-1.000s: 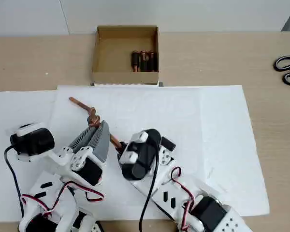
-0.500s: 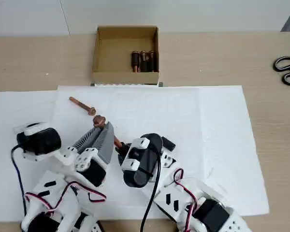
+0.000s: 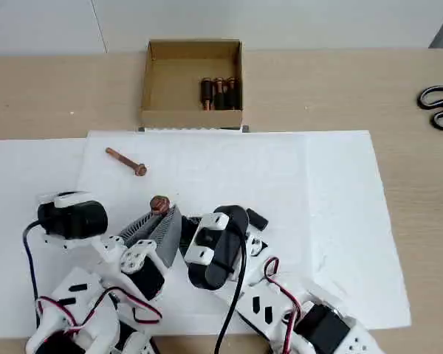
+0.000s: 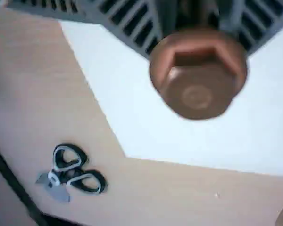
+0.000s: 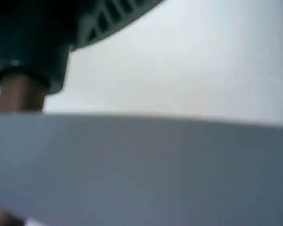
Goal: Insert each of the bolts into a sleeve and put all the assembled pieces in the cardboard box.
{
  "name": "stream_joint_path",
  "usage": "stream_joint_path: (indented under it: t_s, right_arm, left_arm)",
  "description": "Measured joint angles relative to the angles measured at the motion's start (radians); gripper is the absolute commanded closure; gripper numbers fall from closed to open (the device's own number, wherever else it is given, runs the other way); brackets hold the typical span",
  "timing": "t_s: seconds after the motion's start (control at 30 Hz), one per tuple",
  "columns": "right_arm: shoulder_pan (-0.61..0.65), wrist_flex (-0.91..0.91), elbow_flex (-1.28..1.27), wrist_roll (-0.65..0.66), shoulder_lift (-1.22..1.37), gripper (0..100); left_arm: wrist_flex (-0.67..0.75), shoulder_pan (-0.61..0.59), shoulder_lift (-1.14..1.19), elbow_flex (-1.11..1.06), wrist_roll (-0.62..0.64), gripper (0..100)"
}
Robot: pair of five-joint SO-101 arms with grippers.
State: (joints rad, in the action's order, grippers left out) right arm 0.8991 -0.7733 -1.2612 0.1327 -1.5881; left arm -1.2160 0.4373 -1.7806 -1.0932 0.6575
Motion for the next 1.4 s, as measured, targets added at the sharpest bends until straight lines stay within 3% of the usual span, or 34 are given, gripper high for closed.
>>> stream_joint_path:
  t_s: [0.33, 0.6, 0.87, 1.1, 1.27, 1.4]
  right_arm:
    - [0.006, 0.026, -0.008, 0.064, 0.002, 99.6]
    - [-0.003, 0.028, -0.011, 0.066, 0.002, 99.6]
    - [-0.005, 0.051, -0.051, 0.066, 0.002, 99.6]
    - [-0.003, 0.060, -0.051, 0.066, -0.002, 99.6]
    - [0.000, 0.060, -0.049, 0.066, -0.003, 99.6]
    - [-0.029, 0.060, -0.049, 0.066, -0.003, 99.6]
  left_arm:
    - [-0.083, 0.089, -0.002, 0.017, -0.031, 99]
    - [-0.101, 0.094, -0.003, 0.021, -0.035, 78]
    - [-0.123, 0.094, -0.003, 0.017, -0.037, 78]
    - [-0.123, -0.046, 0.000, 0.014, -0.196, 78]
    - [-0.135, -0.071, 0.000, 0.058, -0.218, 78]
    - [-0.166, -0.078, 0.000, 0.110, -0.212, 88]
